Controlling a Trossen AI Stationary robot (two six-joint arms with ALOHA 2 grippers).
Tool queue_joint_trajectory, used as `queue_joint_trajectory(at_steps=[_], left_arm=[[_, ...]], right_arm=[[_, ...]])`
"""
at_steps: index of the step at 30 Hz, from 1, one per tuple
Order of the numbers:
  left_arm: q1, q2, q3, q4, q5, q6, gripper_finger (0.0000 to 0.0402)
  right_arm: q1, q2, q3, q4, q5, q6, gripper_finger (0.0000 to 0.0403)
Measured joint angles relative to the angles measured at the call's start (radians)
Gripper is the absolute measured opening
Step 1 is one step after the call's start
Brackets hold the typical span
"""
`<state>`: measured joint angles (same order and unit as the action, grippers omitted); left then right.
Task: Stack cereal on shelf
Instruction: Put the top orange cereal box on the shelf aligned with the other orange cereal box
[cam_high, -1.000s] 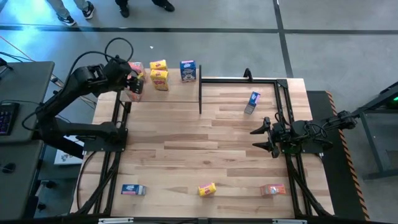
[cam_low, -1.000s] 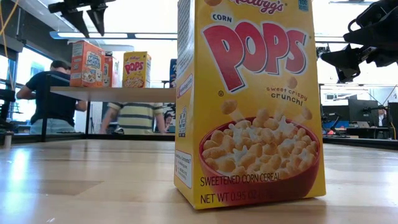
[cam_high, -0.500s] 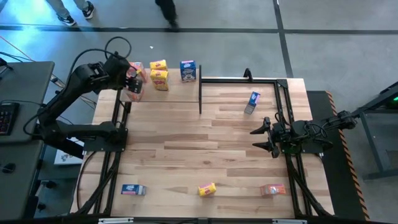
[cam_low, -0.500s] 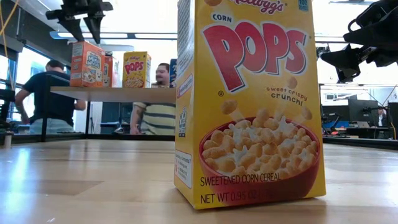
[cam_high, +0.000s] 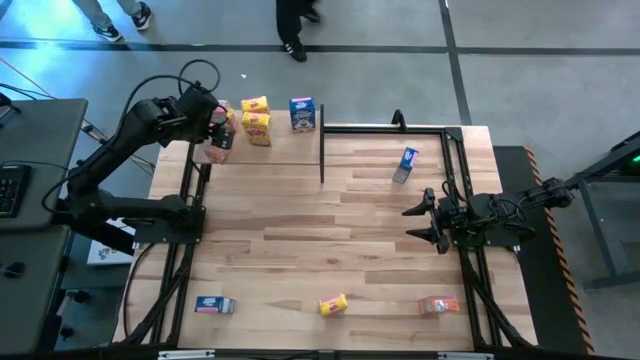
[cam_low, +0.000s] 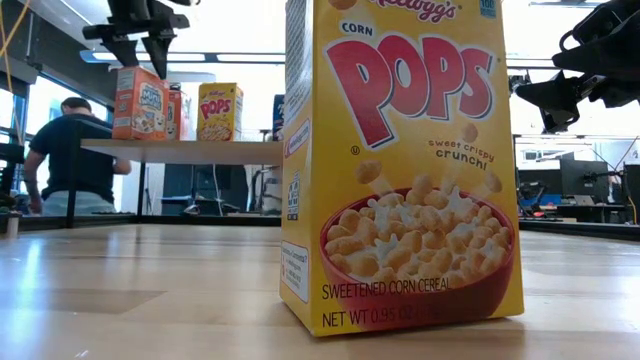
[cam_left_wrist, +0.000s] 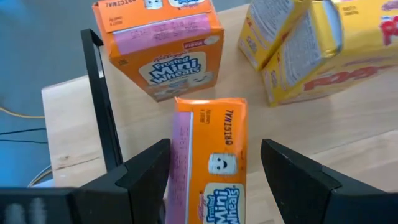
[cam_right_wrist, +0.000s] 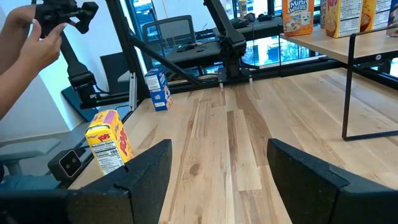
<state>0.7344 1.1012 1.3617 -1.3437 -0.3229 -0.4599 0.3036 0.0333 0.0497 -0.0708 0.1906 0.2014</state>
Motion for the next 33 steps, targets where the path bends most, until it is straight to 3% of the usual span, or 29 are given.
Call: queue_joint_trajectory(at_steps=[17,28,33], left_arm=[[0.007,0.032,0.000,-0.053,-0.002,-0.033,0.0240],[0.007,0.032,0.000,-0.052,0.017,-0.022,0.0173],[0.007,0.013,0.001,-0.053,0.029,0.065,0.0164]], right_arm=[[0.000,0.000,0.000,0.000,0.000,0.000,0.0256],[0.000,0.000,0.000,0.000,0.000,0.000,0.0256],[0.000,0.000,0.000,0.000,0.000,0.000,0.0256]])
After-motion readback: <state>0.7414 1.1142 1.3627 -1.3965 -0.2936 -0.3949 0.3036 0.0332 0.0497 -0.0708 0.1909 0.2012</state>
